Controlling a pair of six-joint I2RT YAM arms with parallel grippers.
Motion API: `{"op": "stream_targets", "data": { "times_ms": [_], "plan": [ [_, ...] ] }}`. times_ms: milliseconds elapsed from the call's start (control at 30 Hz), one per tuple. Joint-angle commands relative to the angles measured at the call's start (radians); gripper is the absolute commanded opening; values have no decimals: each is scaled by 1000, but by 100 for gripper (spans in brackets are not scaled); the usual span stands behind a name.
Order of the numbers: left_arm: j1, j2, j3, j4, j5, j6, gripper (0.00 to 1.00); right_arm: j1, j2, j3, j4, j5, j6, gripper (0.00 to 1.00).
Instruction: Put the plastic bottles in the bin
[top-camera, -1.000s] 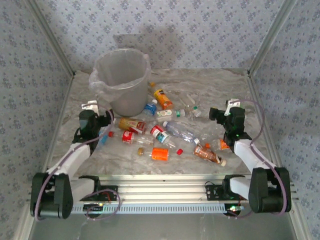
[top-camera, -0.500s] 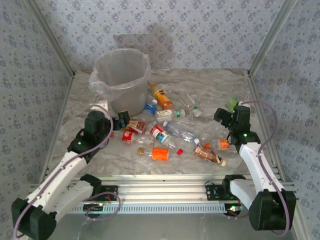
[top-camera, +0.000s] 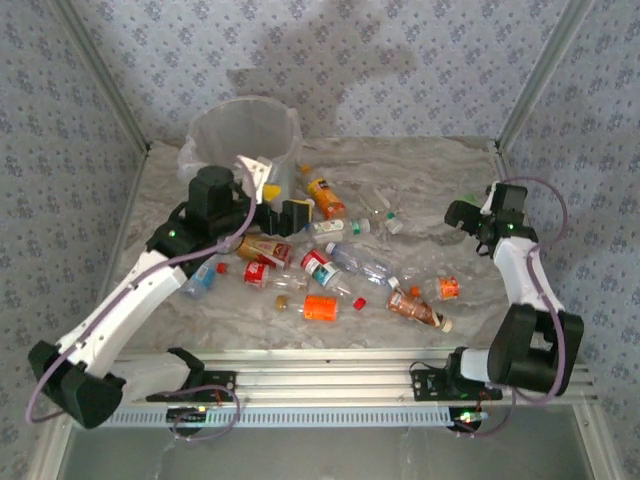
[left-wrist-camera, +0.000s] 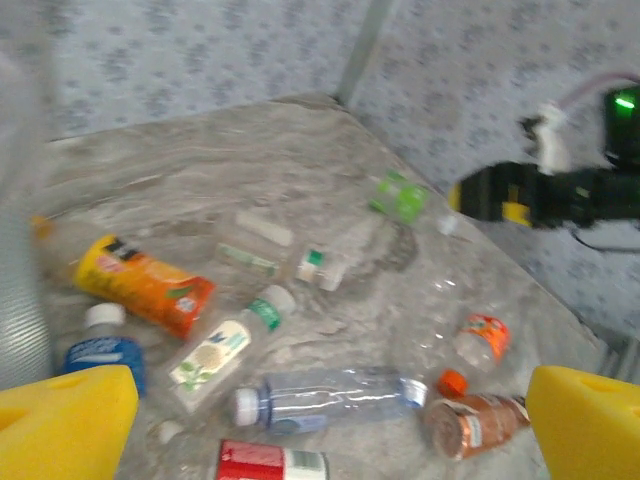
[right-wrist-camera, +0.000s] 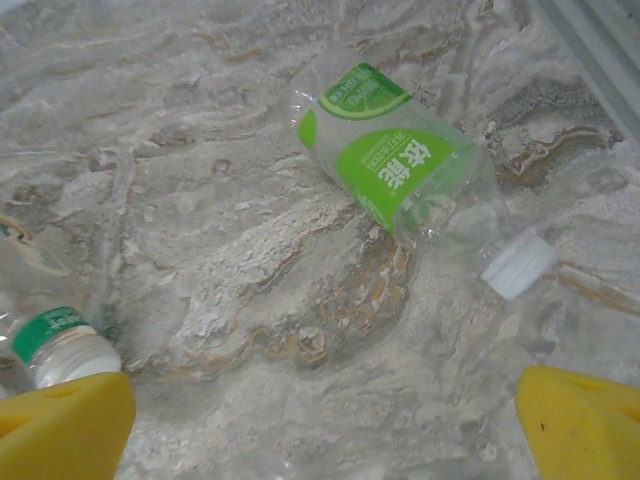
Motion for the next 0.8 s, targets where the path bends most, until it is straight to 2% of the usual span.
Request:
{"op": "stream_targets", "data": {
  "times_ms": [0,233,533,767],
  "plan": [
    [-15,68,143,-133,177,129,100,-3,94,100,-54,-88,-123,100],
    [-50,193,260,-170,238,206,99,-15,257,239,-123,33,-230,99],
    [-73,288,290,-180,281,264,100,-36,462,450,-232,21,-308,91],
    [-74,292,248,-143,286,280,100,-43,532,469,-252,22,-334,87]
  ]
}}
